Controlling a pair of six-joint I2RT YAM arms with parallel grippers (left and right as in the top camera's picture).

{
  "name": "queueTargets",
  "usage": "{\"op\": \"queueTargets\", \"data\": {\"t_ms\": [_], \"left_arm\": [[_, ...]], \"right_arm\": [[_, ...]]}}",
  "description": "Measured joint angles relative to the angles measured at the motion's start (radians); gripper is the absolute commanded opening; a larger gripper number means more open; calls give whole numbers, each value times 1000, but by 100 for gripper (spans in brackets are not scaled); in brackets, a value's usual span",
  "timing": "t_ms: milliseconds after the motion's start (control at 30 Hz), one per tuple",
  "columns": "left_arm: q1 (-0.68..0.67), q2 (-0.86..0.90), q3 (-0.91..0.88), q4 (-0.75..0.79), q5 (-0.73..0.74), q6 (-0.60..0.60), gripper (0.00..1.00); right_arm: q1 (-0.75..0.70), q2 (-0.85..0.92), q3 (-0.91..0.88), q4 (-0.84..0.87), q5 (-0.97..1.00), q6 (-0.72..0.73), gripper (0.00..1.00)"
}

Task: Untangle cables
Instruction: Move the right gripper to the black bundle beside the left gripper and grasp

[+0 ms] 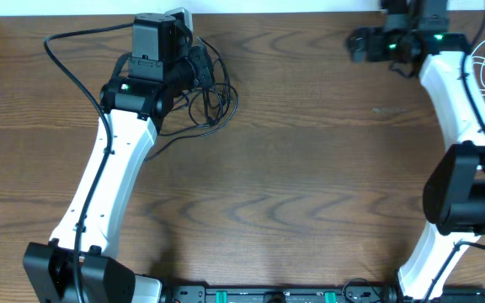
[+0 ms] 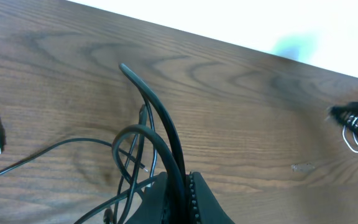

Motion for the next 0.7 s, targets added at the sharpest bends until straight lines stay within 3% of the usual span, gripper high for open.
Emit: {"op": "queueTargets", "data": {"t_ms": [267, 700], "left_arm": [[0, 1, 0, 2, 0, -74, 7], [0, 1, 0, -14, 0, -245, 7]], "right_arm": [[161, 2, -2, -68, -267, -60, 86], [453, 58, -2, -52, -210, -51, 77]]}}
